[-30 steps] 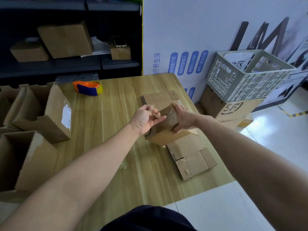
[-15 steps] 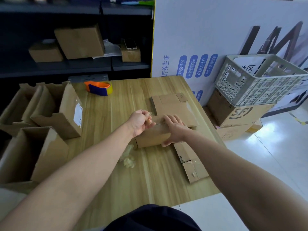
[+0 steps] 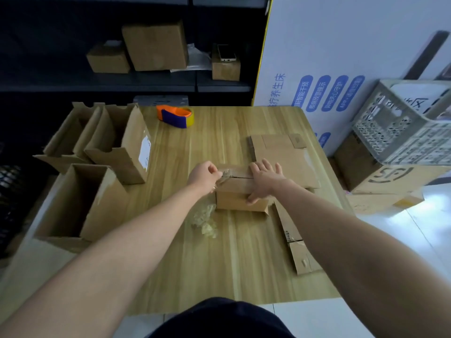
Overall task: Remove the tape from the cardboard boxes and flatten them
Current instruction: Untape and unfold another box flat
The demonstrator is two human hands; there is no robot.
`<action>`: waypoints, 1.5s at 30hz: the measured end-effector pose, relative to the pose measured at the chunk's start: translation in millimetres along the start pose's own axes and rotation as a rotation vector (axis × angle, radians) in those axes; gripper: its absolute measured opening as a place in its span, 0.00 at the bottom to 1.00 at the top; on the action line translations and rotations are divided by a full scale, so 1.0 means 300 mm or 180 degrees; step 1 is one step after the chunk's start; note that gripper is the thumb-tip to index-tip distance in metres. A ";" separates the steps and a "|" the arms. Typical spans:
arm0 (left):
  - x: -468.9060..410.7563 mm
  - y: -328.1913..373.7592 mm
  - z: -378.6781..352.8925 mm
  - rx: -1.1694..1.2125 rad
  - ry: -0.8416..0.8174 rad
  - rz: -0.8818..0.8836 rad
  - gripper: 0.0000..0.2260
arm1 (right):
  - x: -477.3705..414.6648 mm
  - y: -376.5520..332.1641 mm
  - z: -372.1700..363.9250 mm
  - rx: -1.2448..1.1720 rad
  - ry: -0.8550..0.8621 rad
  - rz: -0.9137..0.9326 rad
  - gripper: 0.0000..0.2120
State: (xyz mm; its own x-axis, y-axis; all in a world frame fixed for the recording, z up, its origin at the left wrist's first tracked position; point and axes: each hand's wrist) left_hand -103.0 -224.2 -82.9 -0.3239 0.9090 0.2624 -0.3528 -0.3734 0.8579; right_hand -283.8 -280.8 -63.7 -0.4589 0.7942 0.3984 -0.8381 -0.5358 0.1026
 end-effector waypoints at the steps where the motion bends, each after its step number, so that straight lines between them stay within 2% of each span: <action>1: 0.003 0.004 -0.001 -0.0088 -0.0008 -0.0045 0.09 | -0.005 -0.009 -0.002 0.0032 0.0013 0.0012 0.56; 6: 0.000 0.042 -0.008 -0.0935 0.0245 -0.0192 0.19 | -0.008 -0.033 0.024 -0.0038 0.0204 0.0153 0.51; 11: -0.010 0.094 -0.014 -0.1025 0.0362 -0.0581 0.11 | 0.001 -0.018 0.085 -0.0097 0.0428 0.0190 0.50; 13: -0.017 0.111 0.005 -0.0635 0.0534 -0.0578 0.11 | 0.009 0.001 0.110 -0.0159 0.0502 0.0156 0.51; 19: -0.042 0.129 0.079 0.1049 0.0878 -0.0020 0.07 | 0.020 0.030 0.144 -0.0290 0.0740 0.0120 0.55; 23: -0.054 0.101 0.116 0.1762 0.1262 0.0412 0.10 | 0.023 0.029 0.134 -0.0333 0.0837 0.0134 0.54; 26: -0.060 0.035 0.212 0.1936 0.1664 0.0579 0.13 | 0.053 0.111 0.120 -0.0379 0.0828 -0.0173 0.50; 29: -0.045 -0.021 0.258 0.1848 0.1784 0.0535 0.13 | 0.075 0.166 0.119 -0.0258 0.0831 -0.0415 0.47; 31: -0.029 -0.043 0.234 0.1459 0.1693 0.0439 0.11 | 0.070 0.154 0.124 -0.0273 0.0937 -0.0424 0.47; 34: 0.001 -0.082 0.157 0.0853 0.1242 0.0208 0.09 | 0.057 0.109 0.127 -0.0310 0.1071 -0.0355 0.46; 37: 0.040 -0.153 0.066 0.0506 0.0698 0.0041 0.14 | 0.056 0.086 0.112 -0.0278 0.1070 -0.0290 0.46; 39: 0.068 -0.207 0.011 0.0194 0.0513 -0.0024 0.17 | 0.060 0.088 0.096 -0.0315 0.1080 -0.0269 0.46; 45: 0.138 -0.328 -0.096 -0.0396 -0.0077 0.0379 0.11 | 0.073 0.095 0.056 -0.0319 0.1104 -0.0132 0.47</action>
State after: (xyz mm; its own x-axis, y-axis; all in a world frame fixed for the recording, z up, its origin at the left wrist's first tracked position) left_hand -107.0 -155.2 -169.1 -0.3491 0.8605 0.3709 -0.4195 -0.4975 0.7593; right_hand -312.9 -283.5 -36.7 -0.4822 0.8739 0.0612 -0.8750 -0.4839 0.0154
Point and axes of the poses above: each hand's wrist, its own x-axis away from the middle knuckle, its own z-axis out of the back of the hand, y = z × x, and after that the axes turned 8 degrees about x, right-handed
